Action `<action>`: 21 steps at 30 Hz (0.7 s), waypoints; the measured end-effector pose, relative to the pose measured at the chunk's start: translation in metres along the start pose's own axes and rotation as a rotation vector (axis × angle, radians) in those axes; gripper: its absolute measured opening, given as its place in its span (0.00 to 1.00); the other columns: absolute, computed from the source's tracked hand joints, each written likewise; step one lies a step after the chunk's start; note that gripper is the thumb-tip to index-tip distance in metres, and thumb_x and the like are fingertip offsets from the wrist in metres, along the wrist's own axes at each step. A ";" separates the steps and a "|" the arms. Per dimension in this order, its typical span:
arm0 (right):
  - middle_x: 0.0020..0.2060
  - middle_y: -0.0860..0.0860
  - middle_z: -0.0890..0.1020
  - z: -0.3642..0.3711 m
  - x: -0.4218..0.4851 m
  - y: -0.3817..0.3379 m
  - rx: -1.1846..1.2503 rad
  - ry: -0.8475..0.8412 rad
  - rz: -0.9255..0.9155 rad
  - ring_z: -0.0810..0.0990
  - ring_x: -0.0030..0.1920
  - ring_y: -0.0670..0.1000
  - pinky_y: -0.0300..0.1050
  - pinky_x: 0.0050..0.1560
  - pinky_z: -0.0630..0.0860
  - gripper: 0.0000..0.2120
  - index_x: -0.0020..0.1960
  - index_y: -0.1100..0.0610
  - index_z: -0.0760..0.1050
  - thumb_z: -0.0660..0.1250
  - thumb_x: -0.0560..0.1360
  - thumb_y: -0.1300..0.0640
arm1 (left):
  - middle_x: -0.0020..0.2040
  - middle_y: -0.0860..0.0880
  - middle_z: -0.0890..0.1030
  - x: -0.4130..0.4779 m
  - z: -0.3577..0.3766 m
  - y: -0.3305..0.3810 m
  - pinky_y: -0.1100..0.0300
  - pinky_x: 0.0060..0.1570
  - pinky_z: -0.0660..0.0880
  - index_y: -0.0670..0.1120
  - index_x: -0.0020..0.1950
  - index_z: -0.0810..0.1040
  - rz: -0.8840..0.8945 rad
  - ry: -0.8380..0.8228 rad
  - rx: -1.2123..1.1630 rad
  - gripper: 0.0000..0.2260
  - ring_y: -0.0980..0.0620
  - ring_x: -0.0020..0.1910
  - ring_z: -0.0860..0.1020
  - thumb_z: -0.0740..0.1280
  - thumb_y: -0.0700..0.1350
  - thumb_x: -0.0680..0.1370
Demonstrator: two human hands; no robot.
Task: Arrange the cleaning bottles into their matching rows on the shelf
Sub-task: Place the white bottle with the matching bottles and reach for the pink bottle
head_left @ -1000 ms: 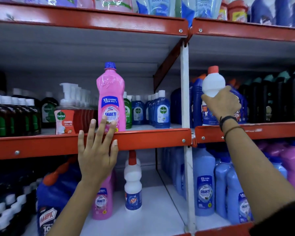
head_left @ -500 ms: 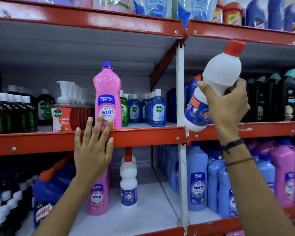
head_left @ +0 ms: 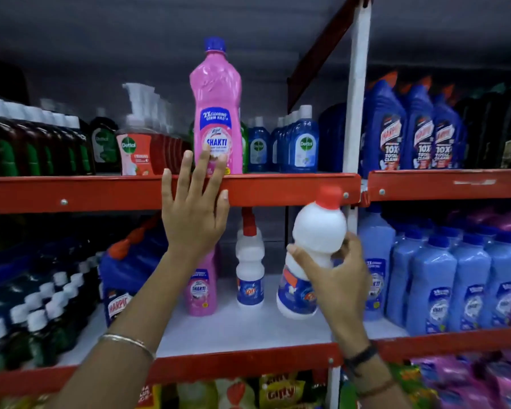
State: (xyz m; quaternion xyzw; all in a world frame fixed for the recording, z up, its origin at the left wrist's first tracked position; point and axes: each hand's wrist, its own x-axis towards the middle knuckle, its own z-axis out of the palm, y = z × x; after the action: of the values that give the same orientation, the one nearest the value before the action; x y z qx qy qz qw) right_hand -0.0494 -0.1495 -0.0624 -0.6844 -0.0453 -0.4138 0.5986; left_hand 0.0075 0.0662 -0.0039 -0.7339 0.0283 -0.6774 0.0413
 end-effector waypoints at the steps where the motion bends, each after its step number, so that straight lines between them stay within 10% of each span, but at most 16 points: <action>1: 0.48 0.43 0.78 0.010 -0.008 0.012 -0.016 -0.009 0.019 0.77 0.47 0.48 0.49 0.47 0.77 0.34 0.59 0.49 0.70 0.79 0.57 0.43 | 0.77 0.48 0.61 0.000 0.001 0.000 0.45 0.74 0.49 0.51 0.77 0.59 0.003 0.007 0.001 0.22 0.46 0.77 0.57 0.51 0.52 0.82; 21: 0.53 0.54 0.80 0.107 -0.040 0.081 -0.297 -0.244 0.111 0.78 0.52 0.56 0.43 0.40 0.68 0.40 0.61 0.55 0.67 0.75 0.58 0.37 | 0.76 0.48 0.63 0.001 0.001 -0.001 0.44 0.73 0.53 0.51 0.76 0.61 0.019 0.005 -0.018 0.22 0.47 0.76 0.59 0.51 0.52 0.82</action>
State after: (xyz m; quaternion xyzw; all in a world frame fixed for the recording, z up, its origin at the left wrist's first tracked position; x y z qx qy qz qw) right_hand 0.0244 -0.0625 -0.1443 -0.8118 -0.0181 -0.2963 0.5029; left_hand 0.0086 0.0675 -0.0032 -0.7322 0.0414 -0.6786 0.0408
